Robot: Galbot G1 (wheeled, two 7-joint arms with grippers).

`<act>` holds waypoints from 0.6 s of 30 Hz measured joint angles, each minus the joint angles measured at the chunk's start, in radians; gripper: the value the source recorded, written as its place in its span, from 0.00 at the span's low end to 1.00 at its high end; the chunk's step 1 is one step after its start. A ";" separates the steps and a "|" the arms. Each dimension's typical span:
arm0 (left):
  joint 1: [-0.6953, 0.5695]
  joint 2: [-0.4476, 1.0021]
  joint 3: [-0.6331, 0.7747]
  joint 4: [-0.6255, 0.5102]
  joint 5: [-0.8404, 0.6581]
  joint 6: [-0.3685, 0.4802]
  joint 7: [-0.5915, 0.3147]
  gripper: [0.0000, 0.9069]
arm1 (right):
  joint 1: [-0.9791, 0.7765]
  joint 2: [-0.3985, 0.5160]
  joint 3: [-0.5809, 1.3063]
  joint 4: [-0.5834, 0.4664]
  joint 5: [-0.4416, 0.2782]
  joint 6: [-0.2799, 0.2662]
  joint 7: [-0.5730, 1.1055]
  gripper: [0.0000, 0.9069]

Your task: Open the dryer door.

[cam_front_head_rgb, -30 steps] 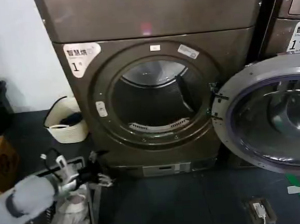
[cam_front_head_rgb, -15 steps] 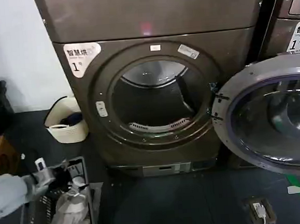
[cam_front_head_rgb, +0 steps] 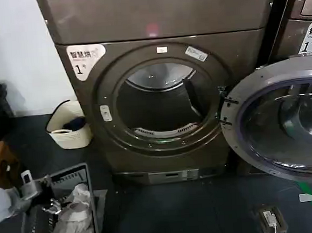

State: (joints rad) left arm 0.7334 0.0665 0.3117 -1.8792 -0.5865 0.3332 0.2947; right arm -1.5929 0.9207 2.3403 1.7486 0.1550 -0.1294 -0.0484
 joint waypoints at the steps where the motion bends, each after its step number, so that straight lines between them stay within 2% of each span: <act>1: 0.000 0.004 0.004 0.000 -0.004 0.004 0.000 1.00 | 0.001 0.000 0.000 0.001 -0.001 0.000 0.000 1.00; 7: -0.002 0.024 0.036 -0.015 -0.020 0.041 0.003 1.00 | 0.008 -0.001 -0.003 -0.002 -0.004 0.001 0.000 1.00; 18: -0.003 0.061 0.086 0.001 -0.042 0.045 0.014 1.00 | 0.029 -0.004 -0.021 -0.005 -0.012 0.002 0.000 1.00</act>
State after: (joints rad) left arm 0.7307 0.1277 0.3976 -1.8781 -0.6285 0.3782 0.3083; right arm -1.5642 0.9168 2.3192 1.7432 0.1435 -0.1272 -0.0485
